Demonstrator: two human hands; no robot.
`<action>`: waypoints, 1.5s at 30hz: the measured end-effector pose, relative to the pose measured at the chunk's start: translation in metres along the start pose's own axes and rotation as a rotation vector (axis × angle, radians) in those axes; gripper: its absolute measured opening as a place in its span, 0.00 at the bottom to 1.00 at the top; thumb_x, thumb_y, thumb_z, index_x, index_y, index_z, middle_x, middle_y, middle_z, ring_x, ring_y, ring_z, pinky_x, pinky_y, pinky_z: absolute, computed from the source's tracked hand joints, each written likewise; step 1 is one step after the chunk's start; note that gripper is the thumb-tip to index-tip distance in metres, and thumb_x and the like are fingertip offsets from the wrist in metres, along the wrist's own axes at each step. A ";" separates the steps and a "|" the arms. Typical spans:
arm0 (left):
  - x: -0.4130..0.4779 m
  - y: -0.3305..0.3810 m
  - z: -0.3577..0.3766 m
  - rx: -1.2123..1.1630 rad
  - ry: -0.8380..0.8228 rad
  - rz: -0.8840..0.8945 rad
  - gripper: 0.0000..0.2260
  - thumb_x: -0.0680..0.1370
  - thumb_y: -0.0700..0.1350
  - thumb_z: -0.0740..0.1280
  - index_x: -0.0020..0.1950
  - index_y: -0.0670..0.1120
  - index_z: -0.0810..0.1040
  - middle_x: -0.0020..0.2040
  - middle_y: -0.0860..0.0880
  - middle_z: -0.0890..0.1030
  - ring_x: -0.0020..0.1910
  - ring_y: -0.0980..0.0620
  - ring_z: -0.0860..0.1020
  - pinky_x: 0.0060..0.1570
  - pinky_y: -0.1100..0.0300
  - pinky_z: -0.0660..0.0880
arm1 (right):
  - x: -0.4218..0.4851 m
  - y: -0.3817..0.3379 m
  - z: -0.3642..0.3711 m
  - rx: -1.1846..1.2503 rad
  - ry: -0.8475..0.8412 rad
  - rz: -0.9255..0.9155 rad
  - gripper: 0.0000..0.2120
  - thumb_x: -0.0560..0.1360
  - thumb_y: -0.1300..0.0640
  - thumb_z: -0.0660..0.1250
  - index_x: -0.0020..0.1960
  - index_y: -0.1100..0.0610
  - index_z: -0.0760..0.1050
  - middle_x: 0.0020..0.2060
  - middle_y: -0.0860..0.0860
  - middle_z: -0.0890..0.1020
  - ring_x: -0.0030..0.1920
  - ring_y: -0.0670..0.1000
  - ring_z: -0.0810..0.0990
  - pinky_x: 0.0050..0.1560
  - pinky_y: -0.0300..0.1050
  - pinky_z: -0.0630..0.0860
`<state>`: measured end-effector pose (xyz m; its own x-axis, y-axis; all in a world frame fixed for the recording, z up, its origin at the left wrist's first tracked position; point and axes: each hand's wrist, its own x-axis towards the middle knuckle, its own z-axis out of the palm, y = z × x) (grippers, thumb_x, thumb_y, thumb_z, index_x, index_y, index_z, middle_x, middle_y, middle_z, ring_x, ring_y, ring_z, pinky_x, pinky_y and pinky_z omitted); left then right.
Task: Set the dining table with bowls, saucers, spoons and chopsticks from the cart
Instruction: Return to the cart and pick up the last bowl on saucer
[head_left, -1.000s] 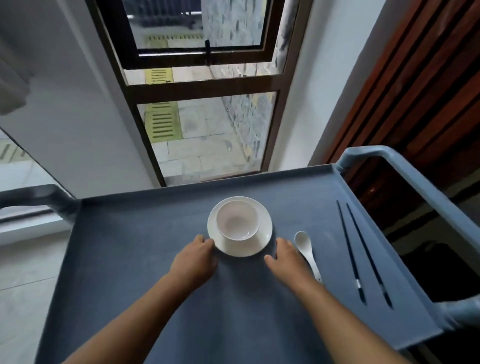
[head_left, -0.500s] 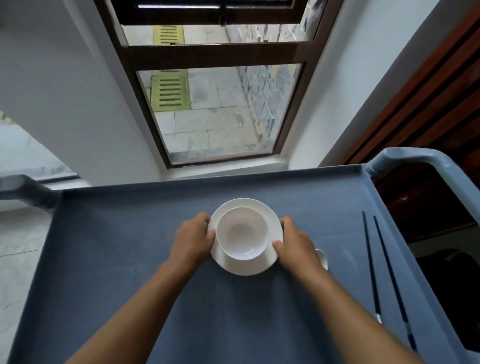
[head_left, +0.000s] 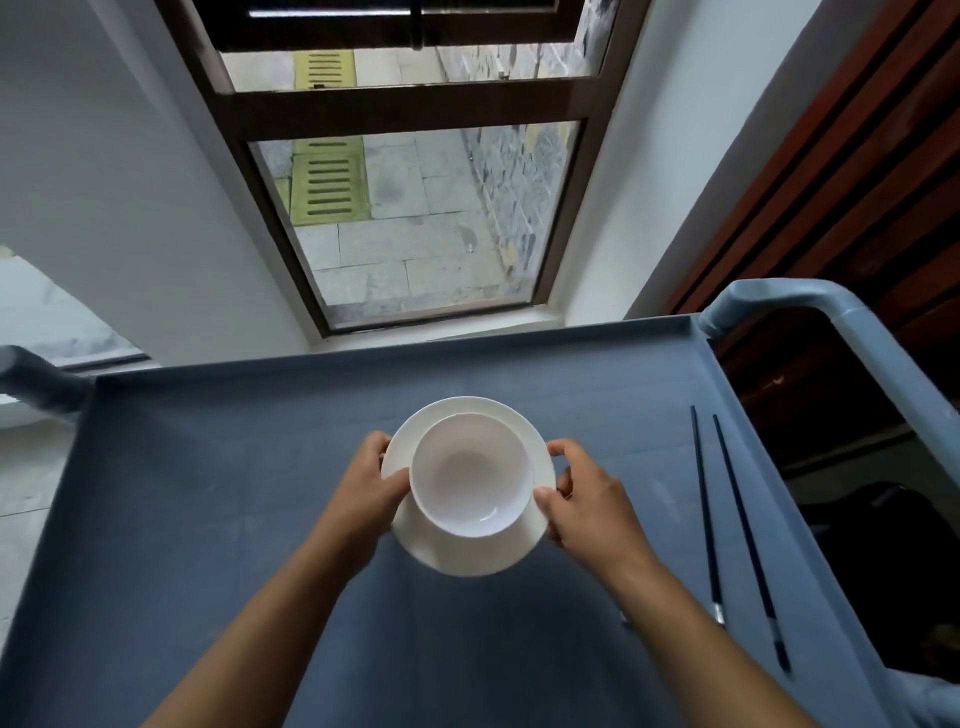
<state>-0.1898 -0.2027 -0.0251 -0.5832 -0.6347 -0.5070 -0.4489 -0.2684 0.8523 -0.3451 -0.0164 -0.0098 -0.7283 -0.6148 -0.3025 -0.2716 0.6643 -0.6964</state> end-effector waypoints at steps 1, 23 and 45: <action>-0.007 0.000 0.004 -0.038 -0.012 -0.003 0.18 0.67 0.51 0.72 0.53 0.46 0.72 0.49 0.44 0.80 0.41 0.49 0.79 0.29 0.58 0.73 | -0.008 0.002 -0.002 0.017 0.000 -0.002 0.15 0.74 0.57 0.66 0.57 0.42 0.71 0.32 0.51 0.78 0.31 0.48 0.80 0.38 0.55 0.81; -0.059 -0.051 0.047 -0.318 -0.067 0.018 0.11 0.74 0.54 0.69 0.56 0.55 0.79 0.52 0.47 0.85 0.44 0.44 0.84 0.39 0.47 0.79 | -0.043 0.068 -0.022 -0.364 0.073 0.208 0.18 0.75 0.38 0.64 0.47 0.54 0.71 0.43 0.49 0.78 0.43 0.55 0.78 0.39 0.48 0.72; -0.051 -0.046 0.086 -0.280 -0.152 0.023 0.15 0.71 0.58 0.71 0.55 0.54 0.79 0.50 0.44 0.85 0.42 0.45 0.84 0.37 0.50 0.78 | -0.011 0.143 -0.101 -0.333 0.353 0.523 0.33 0.69 0.35 0.71 0.57 0.60 0.64 0.51 0.60 0.81 0.52 0.64 0.81 0.42 0.51 0.72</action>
<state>-0.1981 -0.0960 -0.0493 -0.6948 -0.5331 -0.4829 -0.2429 -0.4580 0.8551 -0.4400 0.1282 -0.0402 -0.9606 -0.0431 -0.2745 0.0325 0.9636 -0.2652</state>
